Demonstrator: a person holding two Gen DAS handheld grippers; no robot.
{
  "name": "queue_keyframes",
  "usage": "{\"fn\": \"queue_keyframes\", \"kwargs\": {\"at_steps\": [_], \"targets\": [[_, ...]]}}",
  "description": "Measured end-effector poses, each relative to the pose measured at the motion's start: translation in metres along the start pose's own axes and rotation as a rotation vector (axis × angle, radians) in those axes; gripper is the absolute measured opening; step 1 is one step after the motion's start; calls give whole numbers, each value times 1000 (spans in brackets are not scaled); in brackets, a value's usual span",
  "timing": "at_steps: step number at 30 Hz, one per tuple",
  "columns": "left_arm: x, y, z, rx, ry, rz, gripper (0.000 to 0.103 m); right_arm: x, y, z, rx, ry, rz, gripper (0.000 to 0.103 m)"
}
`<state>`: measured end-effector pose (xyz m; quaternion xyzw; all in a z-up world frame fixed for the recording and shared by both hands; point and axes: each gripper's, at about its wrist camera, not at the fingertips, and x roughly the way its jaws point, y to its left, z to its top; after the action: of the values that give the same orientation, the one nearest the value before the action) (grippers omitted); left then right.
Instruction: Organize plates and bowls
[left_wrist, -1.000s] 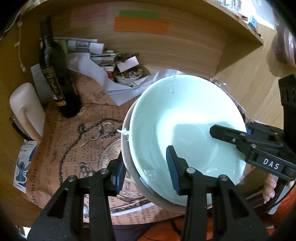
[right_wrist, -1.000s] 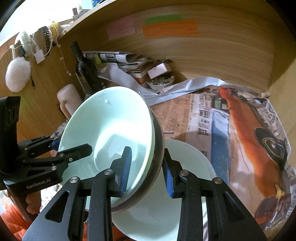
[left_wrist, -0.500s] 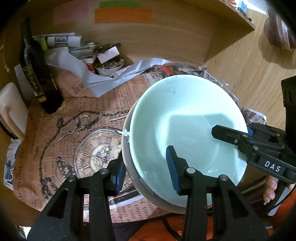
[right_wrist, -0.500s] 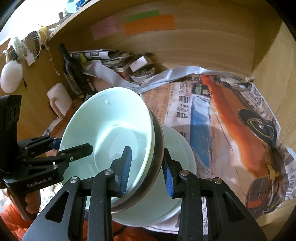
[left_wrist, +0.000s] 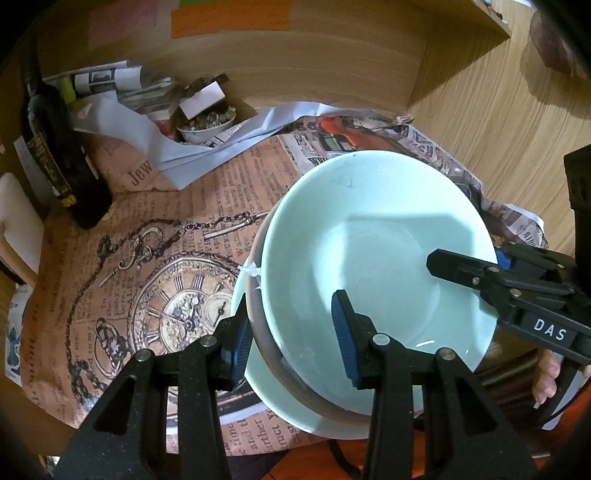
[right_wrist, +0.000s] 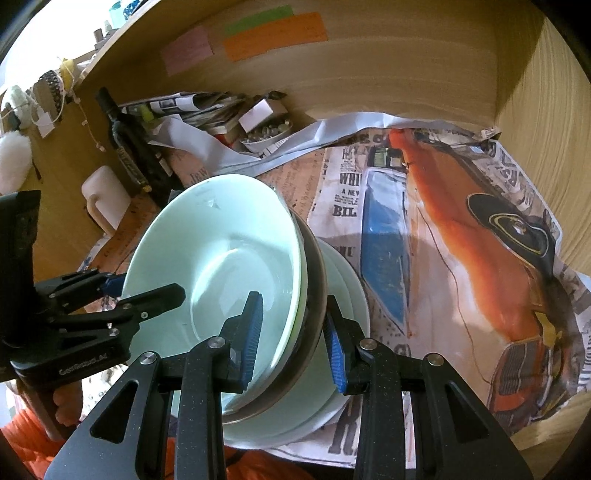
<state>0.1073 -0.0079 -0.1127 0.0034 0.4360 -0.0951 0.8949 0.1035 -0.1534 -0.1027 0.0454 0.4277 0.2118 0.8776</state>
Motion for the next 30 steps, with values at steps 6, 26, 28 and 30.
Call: {"fn": "queue_keyframes", "kwargs": {"at_steps": [6,26,28,30], "targets": [[4,1,5,-5,1,-8,41,7,-8,1,35,6,30,30],[-58,7,-1,-10,-274,81,62,-65,6,-5,-38,-317,-47,63],[-74,5,-3,-4,-345,89,68,-79,13,-6,-57,-373,-51,69],[-95,1,-8,10,-441,113,74,-92,20,-8,-77,-432,-59,72]]}}
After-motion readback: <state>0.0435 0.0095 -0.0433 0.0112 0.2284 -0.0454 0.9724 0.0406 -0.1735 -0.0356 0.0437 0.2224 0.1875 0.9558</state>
